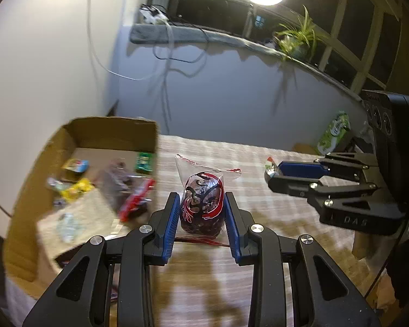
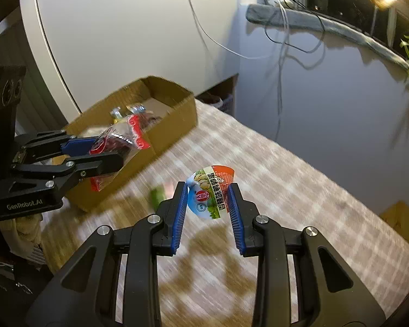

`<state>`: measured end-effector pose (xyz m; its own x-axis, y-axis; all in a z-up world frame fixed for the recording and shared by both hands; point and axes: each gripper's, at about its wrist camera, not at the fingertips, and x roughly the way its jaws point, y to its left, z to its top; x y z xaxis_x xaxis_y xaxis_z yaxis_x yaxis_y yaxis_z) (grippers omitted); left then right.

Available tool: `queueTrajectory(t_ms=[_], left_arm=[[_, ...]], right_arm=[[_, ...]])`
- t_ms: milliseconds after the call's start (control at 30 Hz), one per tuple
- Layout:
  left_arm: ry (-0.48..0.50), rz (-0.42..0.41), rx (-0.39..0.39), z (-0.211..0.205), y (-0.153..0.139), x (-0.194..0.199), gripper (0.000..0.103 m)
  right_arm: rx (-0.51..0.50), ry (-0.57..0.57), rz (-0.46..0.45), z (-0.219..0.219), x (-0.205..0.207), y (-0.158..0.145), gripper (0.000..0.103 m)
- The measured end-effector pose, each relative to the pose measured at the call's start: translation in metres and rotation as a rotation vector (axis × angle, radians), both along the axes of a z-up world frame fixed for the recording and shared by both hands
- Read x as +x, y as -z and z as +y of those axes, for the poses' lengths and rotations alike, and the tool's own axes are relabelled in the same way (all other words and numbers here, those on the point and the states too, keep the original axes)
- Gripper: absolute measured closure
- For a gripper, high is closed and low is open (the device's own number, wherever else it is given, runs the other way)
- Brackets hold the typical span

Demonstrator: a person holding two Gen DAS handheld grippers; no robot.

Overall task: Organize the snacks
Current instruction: 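Carry the red candy bag and jelly cup over the box and lower them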

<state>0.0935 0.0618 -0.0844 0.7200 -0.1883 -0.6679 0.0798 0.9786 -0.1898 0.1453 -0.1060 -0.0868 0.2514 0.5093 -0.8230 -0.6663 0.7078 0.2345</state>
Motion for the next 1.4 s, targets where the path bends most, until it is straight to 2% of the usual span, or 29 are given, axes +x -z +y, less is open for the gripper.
queueTrajectory(t_ms=[300,600,867,1400], left_arm=[[-0.098,-0.016,-0.002,0.050,-0.004,-0.017,0.072],[-0.180,-0.015,-0.002,0.091,0.000,-0.029,0.072],[-0.213,-0.008,0.014,0.106,0.004,-0.032,0.072],[-0.233,-0.002,0.024,0.114,0.008,-0.032,0.072]], right_arm=[[0.035,-0.052,-0.020,0.056,0.013,-0.014,0.072],[0.047,-0.097,-0.011,0.107,0.024,-0.009,0.072],[0.037,-0.125,0.010,0.139,0.030,0.002,0.071],[0.027,-0.148,0.038,0.164,0.035,0.016,0.071]])
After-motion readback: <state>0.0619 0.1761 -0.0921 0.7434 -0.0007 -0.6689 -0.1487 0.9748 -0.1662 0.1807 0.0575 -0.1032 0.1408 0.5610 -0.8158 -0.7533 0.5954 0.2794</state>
